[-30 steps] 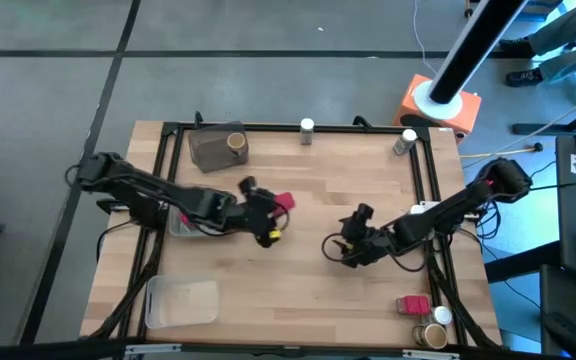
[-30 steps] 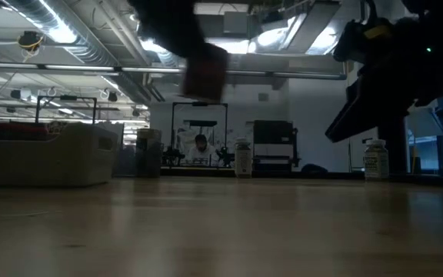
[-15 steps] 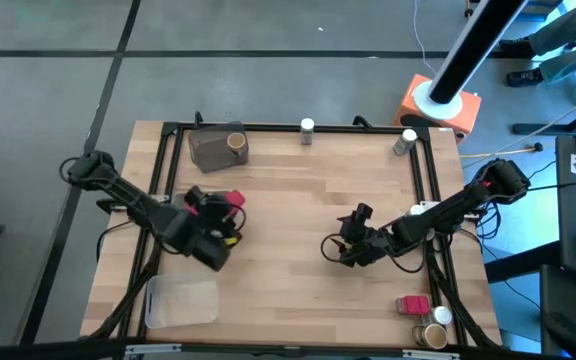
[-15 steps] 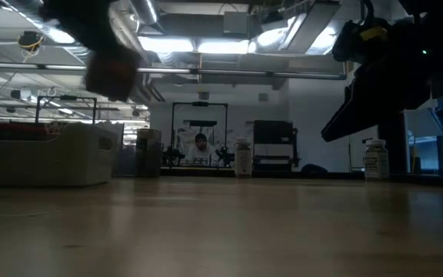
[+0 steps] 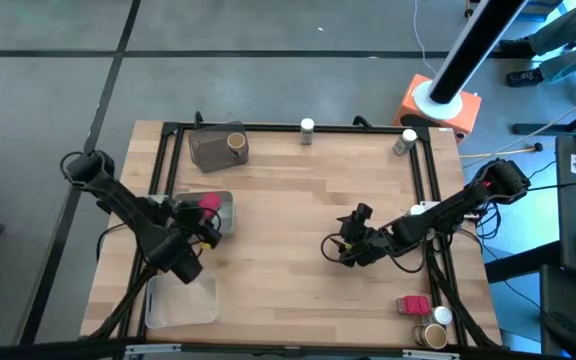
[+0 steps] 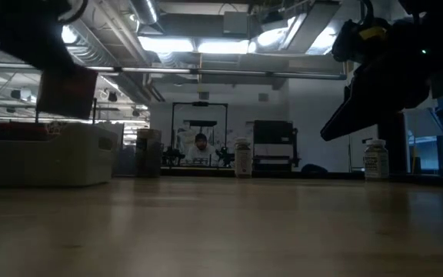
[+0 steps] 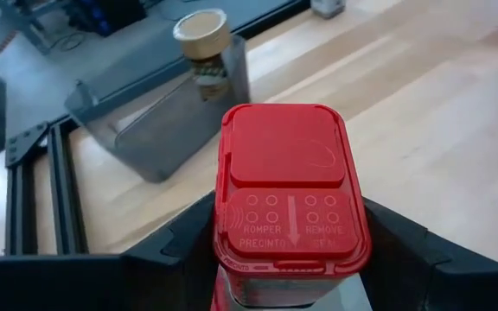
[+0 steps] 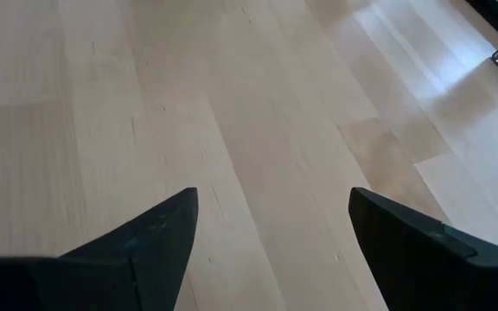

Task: Sort spices by type
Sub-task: Put the top red seasoning can into the gray bin

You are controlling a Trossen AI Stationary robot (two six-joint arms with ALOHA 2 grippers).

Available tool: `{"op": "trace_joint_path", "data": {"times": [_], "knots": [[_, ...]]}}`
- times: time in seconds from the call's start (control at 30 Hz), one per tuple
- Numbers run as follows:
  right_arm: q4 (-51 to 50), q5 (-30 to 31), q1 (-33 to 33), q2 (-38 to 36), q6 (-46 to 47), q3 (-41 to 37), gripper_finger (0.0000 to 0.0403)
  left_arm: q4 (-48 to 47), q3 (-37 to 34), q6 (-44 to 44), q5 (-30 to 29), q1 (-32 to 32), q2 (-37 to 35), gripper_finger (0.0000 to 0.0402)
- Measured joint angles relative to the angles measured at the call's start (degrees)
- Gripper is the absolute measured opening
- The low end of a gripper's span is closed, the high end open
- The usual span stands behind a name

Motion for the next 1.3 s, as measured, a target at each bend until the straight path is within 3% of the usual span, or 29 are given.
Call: {"op": "trace_joint_path", "data": {"times": [0.13,0.47,0.77,1.13,1.3], "knots": [[-0.04,-0.87,0.00,0.00,0.37,0.00,0.0301,1.36,-3.85,-4.29,-0.03,-0.67,0.00,0.0200],[-0.07,-2.82,0.00,0.00,0.63,0.00,0.0301,10.90,-8.38,-1.17,-0.17,-0.76,0.02,0.0200],[0.03,-2.82,0.00,0.00,0.48,0.00,0.0301,11.54,-10.39,-4.55,-0.15,-0.76,0.02,0.0200],[0.11,-1.77,0.00,-0.02,0.42,0.00,0.0301,23.11,-17.05,-5.52,0.55,1.47,0.07,0.0200],[0.11,-1.77,0.00,-0.02,0.42,0.00,0.0301,22.47,-17.85,-3.48,1.51,2.41,0.04,0.0200]]}}
